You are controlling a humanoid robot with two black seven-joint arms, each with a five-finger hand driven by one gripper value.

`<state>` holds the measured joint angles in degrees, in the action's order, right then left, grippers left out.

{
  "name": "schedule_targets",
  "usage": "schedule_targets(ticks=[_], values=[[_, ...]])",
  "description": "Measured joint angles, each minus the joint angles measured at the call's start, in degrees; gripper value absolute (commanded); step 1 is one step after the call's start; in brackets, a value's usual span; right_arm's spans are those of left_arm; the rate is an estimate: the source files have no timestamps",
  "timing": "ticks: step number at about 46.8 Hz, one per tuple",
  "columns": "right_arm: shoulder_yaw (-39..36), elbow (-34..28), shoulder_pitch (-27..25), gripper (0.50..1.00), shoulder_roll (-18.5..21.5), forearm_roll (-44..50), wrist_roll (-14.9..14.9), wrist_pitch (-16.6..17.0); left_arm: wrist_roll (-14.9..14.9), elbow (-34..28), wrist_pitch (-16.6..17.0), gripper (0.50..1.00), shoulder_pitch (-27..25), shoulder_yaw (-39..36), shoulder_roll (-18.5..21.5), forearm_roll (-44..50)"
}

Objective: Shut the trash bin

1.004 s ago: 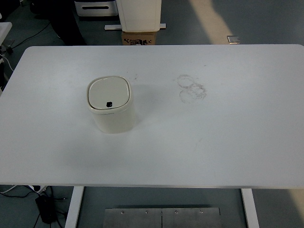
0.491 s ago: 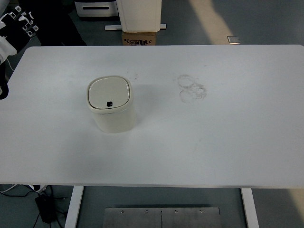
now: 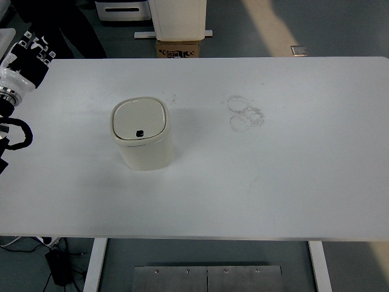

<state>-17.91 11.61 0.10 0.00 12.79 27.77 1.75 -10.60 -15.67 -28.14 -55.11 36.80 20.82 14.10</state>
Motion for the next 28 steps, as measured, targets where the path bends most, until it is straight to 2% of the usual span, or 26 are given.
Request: schedule_targets(ticks=[12, 28], values=[[0.04, 0.0, -0.01, 0.991, 0.0, -0.13, 0.0, 0.01, -0.06, 0.09, -0.15, 1.0, 0.03, 0.05, -2.25, -0.29], [0.1, -0.01, -0.01, 0.991, 0.0, -0.12, 0.0, 0.0, 0.04, 0.07, 0.24, 1.0, 0.01, 0.03, -2.63, -0.22]])
